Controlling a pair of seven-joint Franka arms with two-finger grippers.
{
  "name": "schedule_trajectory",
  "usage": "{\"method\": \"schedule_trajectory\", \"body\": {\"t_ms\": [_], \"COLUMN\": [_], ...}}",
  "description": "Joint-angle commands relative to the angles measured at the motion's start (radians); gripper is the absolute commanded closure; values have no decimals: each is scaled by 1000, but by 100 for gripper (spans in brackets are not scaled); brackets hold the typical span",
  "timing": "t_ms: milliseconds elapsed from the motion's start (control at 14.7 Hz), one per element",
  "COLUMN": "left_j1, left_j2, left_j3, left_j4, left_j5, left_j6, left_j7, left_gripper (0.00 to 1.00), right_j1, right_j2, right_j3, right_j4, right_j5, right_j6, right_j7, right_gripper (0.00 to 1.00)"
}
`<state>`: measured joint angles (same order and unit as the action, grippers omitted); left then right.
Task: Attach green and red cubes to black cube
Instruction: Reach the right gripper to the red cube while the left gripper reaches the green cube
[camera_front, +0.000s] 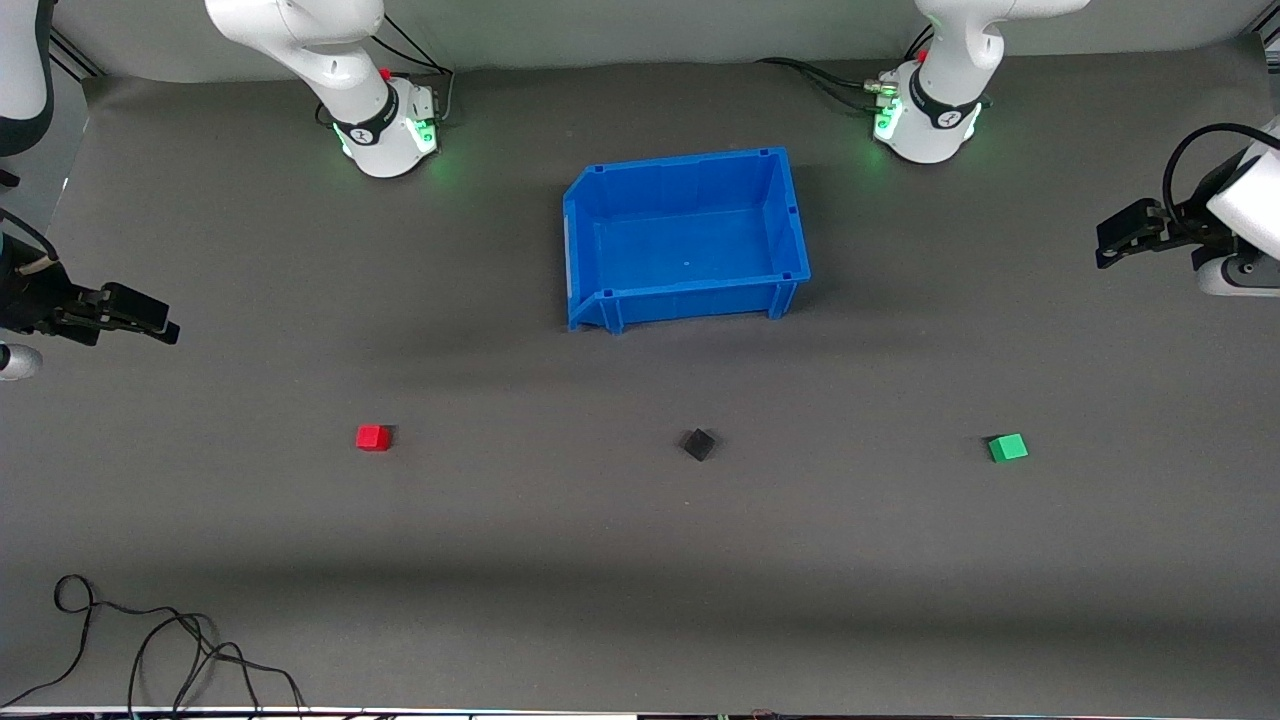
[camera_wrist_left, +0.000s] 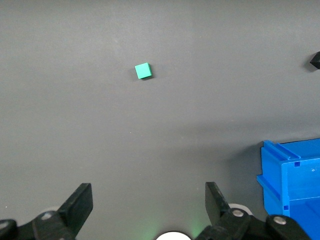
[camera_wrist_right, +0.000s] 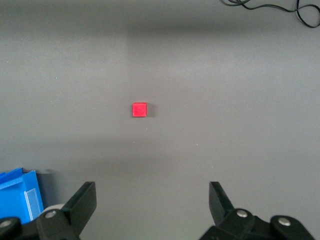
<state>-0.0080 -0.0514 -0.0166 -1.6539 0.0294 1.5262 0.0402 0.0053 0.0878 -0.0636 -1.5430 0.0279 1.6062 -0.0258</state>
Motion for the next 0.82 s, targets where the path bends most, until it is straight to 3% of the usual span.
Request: {"method": "schedule_trajectory", "body": {"t_ms": [0, 409, 545, 750], "left_j1": [-20, -9, 44, 72], "left_j2": [-1, 2, 31, 42], "left_j3": [9, 15, 15, 15], "left_j4": [5, -21, -41, -157], "left_j5": [-17, -31, -45, -49], "left_j6": [8, 63, 98, 245], "left_j7": [-12, -13, -13, -13], "left_gripper": [0, 0, 0, 0], "right_j1": [-2, -2, -10, -21], "right_j2": [-20, -11, -11, 0], "right_j3": [4, 2, -4, -7], "right_j4": [-8, 8, 12, 31], "right_j5": [6, 29, 35, 60], "right_j6": [1, 3, 0, -3], "right_j7": [-10, 45, 244, 542], "right_gripper": [0, 0, 0, 0]}}
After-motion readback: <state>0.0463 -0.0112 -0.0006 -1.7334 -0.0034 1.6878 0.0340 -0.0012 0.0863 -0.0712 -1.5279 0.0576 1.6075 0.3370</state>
